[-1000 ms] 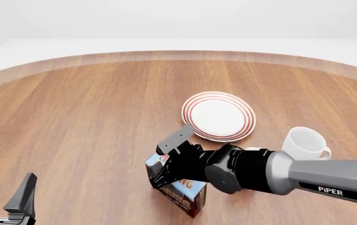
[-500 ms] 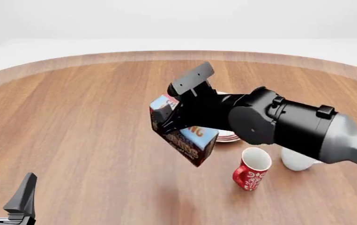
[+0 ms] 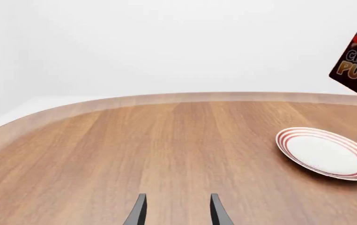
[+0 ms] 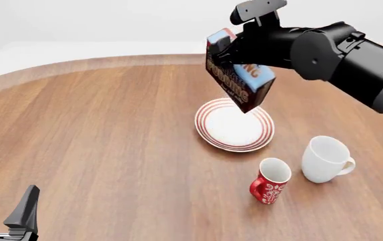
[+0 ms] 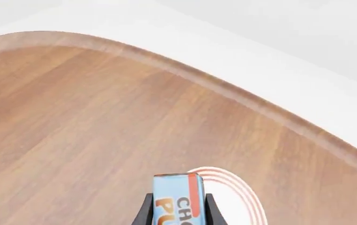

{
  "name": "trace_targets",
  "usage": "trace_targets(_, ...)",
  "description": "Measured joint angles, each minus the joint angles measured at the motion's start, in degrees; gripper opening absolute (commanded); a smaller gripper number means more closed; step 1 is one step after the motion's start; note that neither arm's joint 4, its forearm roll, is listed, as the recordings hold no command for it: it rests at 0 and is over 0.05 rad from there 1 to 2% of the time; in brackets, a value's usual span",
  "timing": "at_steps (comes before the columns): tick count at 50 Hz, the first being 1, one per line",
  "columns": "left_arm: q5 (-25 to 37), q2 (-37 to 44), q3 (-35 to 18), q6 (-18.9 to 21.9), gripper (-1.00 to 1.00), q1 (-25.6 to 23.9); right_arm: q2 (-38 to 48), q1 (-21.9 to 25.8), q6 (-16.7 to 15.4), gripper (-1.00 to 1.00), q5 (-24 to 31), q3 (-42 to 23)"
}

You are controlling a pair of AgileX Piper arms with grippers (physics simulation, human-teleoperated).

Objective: Put the chocolate pudding to the right of the plate.

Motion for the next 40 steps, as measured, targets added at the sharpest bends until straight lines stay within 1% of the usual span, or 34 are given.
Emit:
trace_targets(12,0.0,0.0,0.0,0.0,1.0,0.0,4.99,-7.93,0.23,-1.0,0.4,-6.26)
trace_targets(26,0.0,0.0,0.0,0.0,1.0,0.0,12.2,-16.84,1.1,-1.0,-0.39,-11.64)
trace_targets(34,0.0,0.0,0.0,0.0,1.0,0.0,16.44,-22.07,1.55,-1.0,-1.46,-13.74)
trace_targets(40,0.0,0.0,0.0,0.0,1.0,0.0,19.12,-25.34,1.82,-1.0,-2.85,-13.95)
